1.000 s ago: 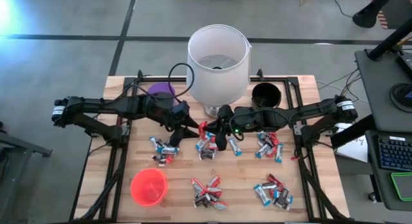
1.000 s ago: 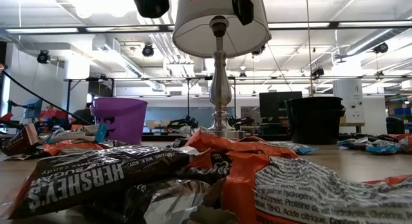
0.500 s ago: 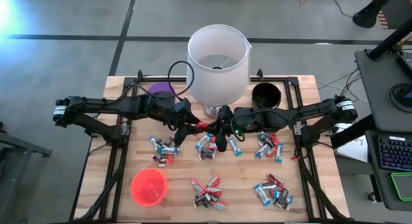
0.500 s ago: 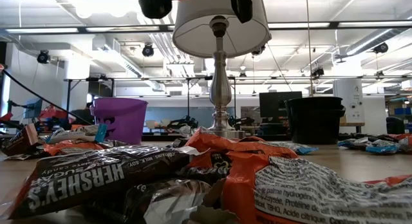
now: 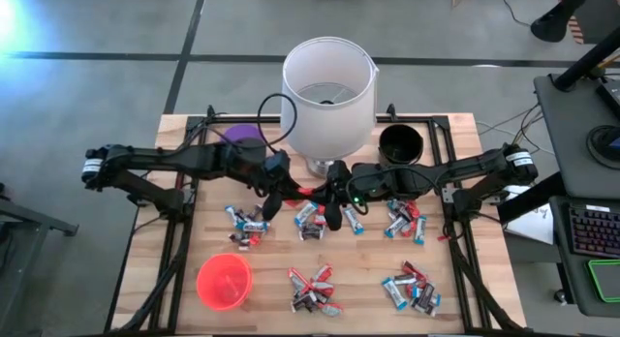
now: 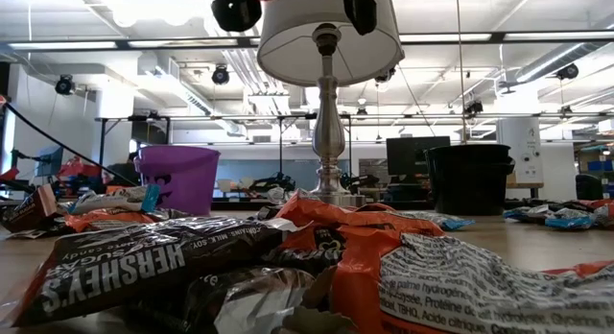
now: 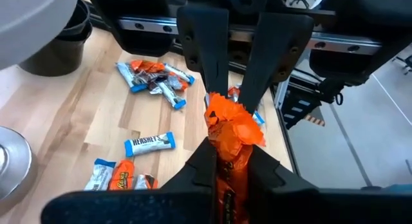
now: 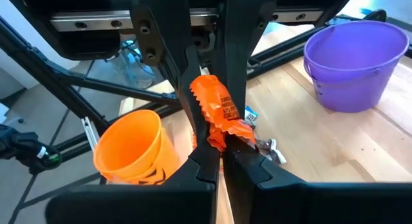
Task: Sort candy
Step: Put the orange chocolate into the purple bucket
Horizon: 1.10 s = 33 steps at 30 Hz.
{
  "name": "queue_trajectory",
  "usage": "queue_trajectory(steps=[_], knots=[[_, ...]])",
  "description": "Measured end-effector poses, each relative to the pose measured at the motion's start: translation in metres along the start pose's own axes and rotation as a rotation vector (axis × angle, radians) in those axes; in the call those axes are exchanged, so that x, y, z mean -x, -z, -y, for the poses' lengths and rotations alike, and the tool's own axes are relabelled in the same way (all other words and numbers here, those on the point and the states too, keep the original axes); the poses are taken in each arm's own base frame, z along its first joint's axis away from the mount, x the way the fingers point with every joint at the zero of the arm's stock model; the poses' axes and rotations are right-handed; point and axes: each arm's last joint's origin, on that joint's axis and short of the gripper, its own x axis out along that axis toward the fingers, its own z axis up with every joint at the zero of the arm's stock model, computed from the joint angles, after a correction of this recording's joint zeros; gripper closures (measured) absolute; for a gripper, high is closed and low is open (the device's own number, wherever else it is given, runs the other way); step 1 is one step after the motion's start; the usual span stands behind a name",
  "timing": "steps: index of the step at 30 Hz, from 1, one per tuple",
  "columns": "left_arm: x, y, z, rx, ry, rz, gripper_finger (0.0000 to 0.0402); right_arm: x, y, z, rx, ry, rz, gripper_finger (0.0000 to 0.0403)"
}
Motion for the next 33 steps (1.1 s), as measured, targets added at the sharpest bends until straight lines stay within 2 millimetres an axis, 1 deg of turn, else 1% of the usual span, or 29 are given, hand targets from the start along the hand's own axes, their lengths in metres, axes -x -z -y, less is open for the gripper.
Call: queue_trajectory(steps=[3,8,11,14,24,28,33], knots=[[0.004,-0.001,0.002,-0.003,0.006,0.011,0.0393,0.000,-0.002,-0.001,-0.002,-0.004,0.011,0.0394],[0.005,-0.001,0.002,-0.002,0.009,0.003,0.0398,0.001,-0.002,-0.001,0.001,-0.008,0.016,0.0394],[0.005,-0.001,0.002,-0.008,0.018,-0.001,0.0398,0.001,-0.002,-0.002,0.002,-0.042,0.002,0.0390],[0.005,0.000,0.003,-0.009,0.023,-0.003,0.0399,0.001,-0.002,-0.002,0.005,-0.047,-0.001,0.0375],[0.009,0.000,0.005,-0.010,0.067,-0.016,0.0400,0.001,-0.002,-0.002,0.010,-0.052,-0.005,0.0297],[0.014,-0.001,0.006,-0.012,0.070,-0.012,0.0400,0.003,-0.003,-0.002,0.011,-0.056,0.000,0.0283],[0.022,0.002,0.007,-0.015,0.061,-0.035,0.0400,0.005,-0.005,-0.003,0.010,-0.059,0.005,0.0277]])
